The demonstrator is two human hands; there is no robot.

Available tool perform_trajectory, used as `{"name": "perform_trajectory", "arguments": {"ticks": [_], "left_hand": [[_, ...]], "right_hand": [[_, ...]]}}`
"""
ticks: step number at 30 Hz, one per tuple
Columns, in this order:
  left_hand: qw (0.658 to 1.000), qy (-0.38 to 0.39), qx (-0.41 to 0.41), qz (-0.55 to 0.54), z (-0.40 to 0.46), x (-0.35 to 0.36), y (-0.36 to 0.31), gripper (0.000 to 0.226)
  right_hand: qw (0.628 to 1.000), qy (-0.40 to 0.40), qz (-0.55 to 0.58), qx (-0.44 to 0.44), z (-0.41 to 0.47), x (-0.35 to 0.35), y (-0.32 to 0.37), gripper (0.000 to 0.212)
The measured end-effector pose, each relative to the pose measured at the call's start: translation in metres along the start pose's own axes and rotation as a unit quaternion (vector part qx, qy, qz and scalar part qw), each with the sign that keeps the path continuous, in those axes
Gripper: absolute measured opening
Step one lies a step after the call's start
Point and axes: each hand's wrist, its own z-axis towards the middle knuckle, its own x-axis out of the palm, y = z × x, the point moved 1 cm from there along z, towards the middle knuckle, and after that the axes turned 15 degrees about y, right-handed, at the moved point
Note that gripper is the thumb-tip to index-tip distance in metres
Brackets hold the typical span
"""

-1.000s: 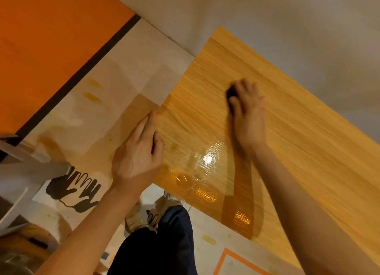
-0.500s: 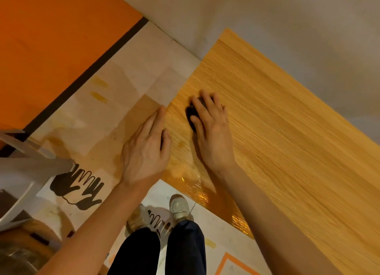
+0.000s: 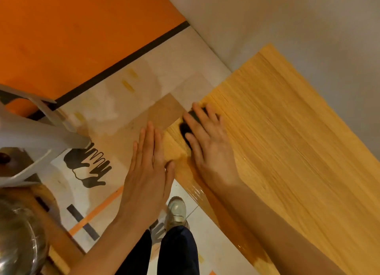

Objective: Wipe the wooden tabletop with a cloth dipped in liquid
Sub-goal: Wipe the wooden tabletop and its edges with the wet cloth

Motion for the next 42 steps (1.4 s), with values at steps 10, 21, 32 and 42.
{"name": "perform_trajectory", "arguments": {"ticks": [10, 21, 32, 42], "left_hand": [[0.999, -0.033, 0.000, -0.030, 0.004, 0.008, -0.003, 0.064], [0.959, -0.080, -0.107, -0.250, -0.018, 0.011, -0.019, 0.068], [0.910, -0.073, -0.099, -0.396, -0.019, 0.025, -0.029, 0.067], [0.888, -0.098, -0.076, -0.443, -0.017, 0.034, -0.026, 0.065]], "right_hand": [[0.988, -0.075, 0.030, 0.134, 0.067, -0.051, -0.077, 0.041], [0.998, 0.013, -0.055, -0.027, 0.069, -0.065, -0.091, 0.042], [0.942, 0.159, -0.124, -0.268, 0.066, -0.030, -0.015, 0.039], [0.969, 0.122, -0.127, -0.173, 0.069, -0.015, 0.004, 0.042]]}}
